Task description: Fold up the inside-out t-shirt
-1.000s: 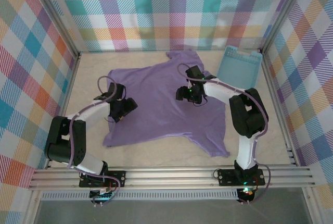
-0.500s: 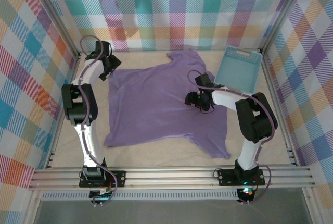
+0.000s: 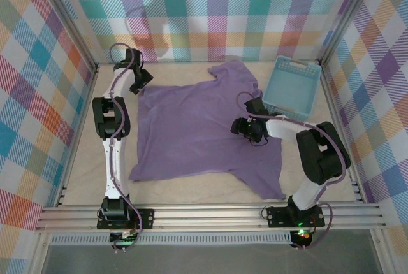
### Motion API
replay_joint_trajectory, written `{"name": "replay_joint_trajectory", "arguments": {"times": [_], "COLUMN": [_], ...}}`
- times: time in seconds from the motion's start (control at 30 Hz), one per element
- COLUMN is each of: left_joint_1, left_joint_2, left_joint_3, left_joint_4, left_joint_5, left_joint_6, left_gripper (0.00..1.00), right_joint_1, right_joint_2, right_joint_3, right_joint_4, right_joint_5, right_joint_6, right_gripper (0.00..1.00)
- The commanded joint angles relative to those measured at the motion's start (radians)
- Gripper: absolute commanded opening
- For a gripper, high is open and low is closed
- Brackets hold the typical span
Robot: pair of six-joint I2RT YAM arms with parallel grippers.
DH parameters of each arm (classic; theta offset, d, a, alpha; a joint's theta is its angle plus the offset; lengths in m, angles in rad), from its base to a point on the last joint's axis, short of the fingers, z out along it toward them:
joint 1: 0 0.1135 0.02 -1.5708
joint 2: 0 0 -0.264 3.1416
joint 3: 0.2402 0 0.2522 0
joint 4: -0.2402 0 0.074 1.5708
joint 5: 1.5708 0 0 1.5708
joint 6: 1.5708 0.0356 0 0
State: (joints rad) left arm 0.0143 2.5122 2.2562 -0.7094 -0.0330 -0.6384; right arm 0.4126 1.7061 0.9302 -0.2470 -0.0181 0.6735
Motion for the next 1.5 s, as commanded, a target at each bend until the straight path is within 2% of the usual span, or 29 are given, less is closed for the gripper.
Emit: {"name": "replay_joint_trajectory", "arguments": {"times": [0.0, 0.37, 0.47, 0.6, 0.63, 0.77, 0.97, 1.07, 1.2, 1.33, 1.4, 1.47], "left_joint_1": [-0.005, -0.014, -0.013, -0.002, -0.003, -0.001, -0.02, -0.088, -0.272, -0.475, -0.568, -0.638], "left_joint_2": [0.019, 0.045, 0.058, 0.033, 0.014, -0.125, -0.548, -0.801, -1.07, -1.217, -1.267, -1.332], "left_joint_3": [0.032, 0.045, 0.07, 0.066, 0.057, -0.038, -0.48, -0.777, -1.13, -1.39, -1.468, -1.546], "left_joint_4": [-0.041, -0.059, -0.081, -0.094, -0.094, -0.067, 0.134, 0.236, 0.3, 0.338, 0.304, 0.265], "left_joint_5": [0.04, 0.056, 0.054, 0.034, 0.023, -0.048, -0.082, -0.087, -0.123, -0.09, -0.121, -0.168], "left_joint_6": [0.019, 0.013, 0.014, 0.006, 0.009, 0.019, 0.005, -0.032, -0.099, -0.165, -0.214, -0.277], "left_gripper": [0.62, 0.34, 0.23, 0.01, 0.0, 0.0, 0.0, 0.0, 0.0, 0.0, 0.0, 0.05], "right_joint_1": [-0.005, -0.004, -0.005, -0.003, -0.005, -0.006, -0.008, -0.008, -0.008, -0.007, -0.006, 0.006], "right_joint_2": [0.021, -0.002, -0.017, -0.029, -0.03, -0.029, -0.046, -0.064, -0.091, -0.13, -0.131, -0.123], "right_joint_3": [-0.037, -0.008, -0.012, -0.018, -0.019, -0.025, -0.039, -0.04, -0.017, 0.027, 0.063, 0.103], "right_joint_4": [-0.126, -0.149, -0.153, -0.157, -0.159, -0.16, -0.15, -0.145, -0.163, -0.178, -0.191, -0.202], "right_joint_5": [0.018, 0.036, 0.046, 0.061, 0.065, 0.085, 0.093, 0.093, 0.077, 0.021, -0.012, -0.023], "right_joint_6": [0.021, 0.015, 0.014, 0.01, 0.008, 0.002, -0.002, -0.012, -0.039, -0.082, -0.106, -0.122], "right_gripper": [0.71, 0.71, 0.71, 0.71, 0.71, 0.71, 0.71, 0.72, 0.72, 0.72, 0.72, 0.72]}}
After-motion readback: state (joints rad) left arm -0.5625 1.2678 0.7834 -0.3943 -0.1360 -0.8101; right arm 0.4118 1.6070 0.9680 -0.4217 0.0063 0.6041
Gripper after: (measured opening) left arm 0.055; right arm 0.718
